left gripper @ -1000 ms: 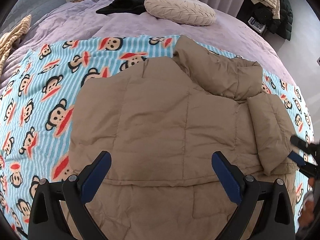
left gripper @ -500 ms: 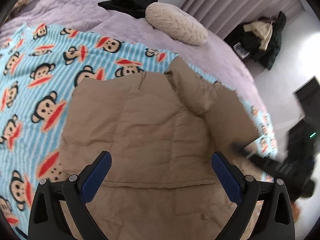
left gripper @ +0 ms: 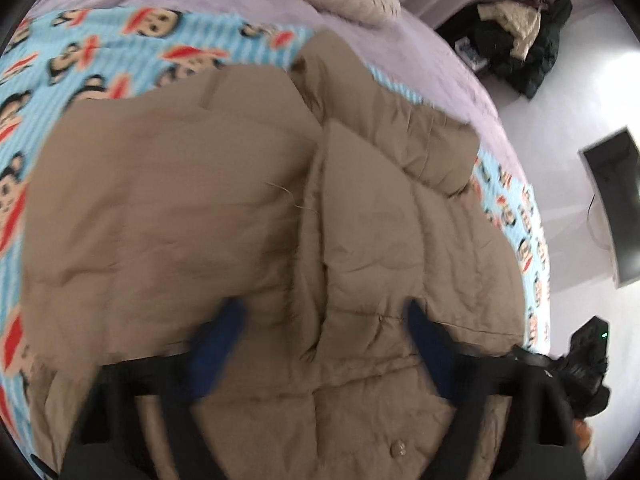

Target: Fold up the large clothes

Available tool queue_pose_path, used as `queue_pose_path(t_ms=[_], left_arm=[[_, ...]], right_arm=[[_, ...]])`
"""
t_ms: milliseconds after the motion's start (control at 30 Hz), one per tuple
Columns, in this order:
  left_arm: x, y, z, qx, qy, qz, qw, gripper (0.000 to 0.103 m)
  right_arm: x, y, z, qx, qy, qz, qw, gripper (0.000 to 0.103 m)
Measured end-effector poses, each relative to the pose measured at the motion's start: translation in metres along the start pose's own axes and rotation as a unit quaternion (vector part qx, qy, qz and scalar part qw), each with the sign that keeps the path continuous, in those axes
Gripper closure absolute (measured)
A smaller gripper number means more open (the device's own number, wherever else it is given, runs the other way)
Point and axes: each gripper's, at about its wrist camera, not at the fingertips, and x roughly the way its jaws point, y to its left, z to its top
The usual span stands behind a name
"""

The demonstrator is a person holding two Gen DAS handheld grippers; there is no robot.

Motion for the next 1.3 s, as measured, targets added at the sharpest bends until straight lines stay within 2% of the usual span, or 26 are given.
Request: queue_pose_path(t_ms=[33, 67, 100, 133, 233, 333, 400, 467, 533, 567, 633, 667, 733, 833, 900, 1000, 1067, 1133, 1200, 1300], left_arm=[[0.007, -0.003, 0.001, 0.003, 0.007, -0.006, 1.0, 0.068], [0.01, -0.006, 0.002, 0.003, 0.014, -0.016, 0.9998, 0.091], [0.01, -0.009, 0.001, 0.001, 0.013, -0.02, 0.9997, 0.091], [0.008, -0.012, -0.001, 0.004, 0.007, -0.017, 0.9998, 0.091], [-0.004, -0.024, -0.018, 0.038, -0.008, 0.003, 0.9992, 0.091], [0.009, -0.017, -0.032, 0.044, 0.01, 0.02, 0.9988, 0.091], [0.014, -0.015, -0.033, 0.046, 0.009, 0.022, 0.9987, 0.09], [0.013, -0.019, -0.032, 0.047, 0.01, 0.033, 0.9983, 0.09], [0.004, -0.024, -0.032, 0.057, -0.002, 0.052, 0.997, 0.089], [-0.001, -0.027, -0.032, 0.061, -0.007, 0.064, 0.9961, 0.082], [-0.018, -0.027, -0.032, 0.066, -0.024, 0.099, 0.9927, 0.08], [-0.025, -0.025, -0.032, 0.067, -0.028, 0.108, 0.9915, 0.08], [-0.041, -0.02, -0.032, 0.066, -0.034, 0.111, 0.991, 0.08], [-0.055, -0.017, -0.026, 0.067, -0.042, 0.101, 0.9918, 0.08], [-0.049, -0.026, -0.02, 0.084, -0.045, 0.099, 0.9905, 0.08], [-0.031, -0.041, -0.01, 0.103, -0.054, 0.097, 0.9884, 0.08], [-0.01, -0.043, -0.009, 0.12, -0.05, 0.119, 0.9844, 0.08], [0.013, -0.036, -0.009, 0.105, -0.03, 0.154, 0.9821, 0.08], [0.022, -0.026, -0.01, 0.082, -0.026, 0.137, 0.9868, 0.08], [0.022, -0.024, -0.008, 0.079, -0.026, 0.136, 0.9872, 0.08]], right_arm=[[-0.006, -0.012, 0.005, 0.022, -0.014, 0.007, 1.0, 0.041], [-0.01, -0.021, 0.01, 0.038, -0.025, 0.012, 0.999, 0.043], [-0.01, -0.025, 0.014, 0.051, -0.038, 0.014, 0.998, 0.062], [-0.012, -0.03, 0.02, 0.059, -0.054, 0.008, 0.997, 0.096], [-0.007, -0.025, 0.032, 0.039, -0.072, -0.007, 0.997, 0.098], [0.005, -0.007, 0.039, -0.015, -0.076, -0.044, 0.996, 0.098], [0.01, -0.016, 0.041, -0.027, -0.067, -0.06, 0.996, 0.098], [0.016, -0.024, 0.039, -0.015, -0.063, -0.058, 0.996, 0.098], [0.005, -0.037, 0.038, -0.011, -0.063, -0.056, 0.996, 0.098], [0.002, -0.035, 0.036, -0.015, -0.059, -0.058, 0.996, 0.098], [-0.006, -0.031, 0.031, -0.033, -0.043, -0.069, 0.996, 0.089], [-0.01, -0.03, 0.028, -0.04, -0.038, -0.08, 0.995, 0.089], [-0.029, -0.027, 0.019, -0.052, -0.048, -0.09, 0.993, 0.089], [-0.058, -0.026, 0.008, -0.064, -0.096, -0.095, 0.989, 0.089], [-0.066, -0.024, 0.012, -0.077, -0.117, -0.098, 0.985, 0.089], [-0.056, -0.02, 0.027, -0.079, -0.116, -0.088, 0.986, 0.089], [-0.045, -0.014, 0.033, -0.09, -0.111, -0.088, 0.986, 0.089], [-0.025, -0.01, 0.039, -0.108, -0.093, -0.107, 0.984, 0.089], [-0.007, -0.017, 0.041, -0.109, -0.07, -0.129, 0.983, 0.093], [-0.001, -0.026, 0.045, -0.102, -0.069, -0.117, 0.985, 0.093]])
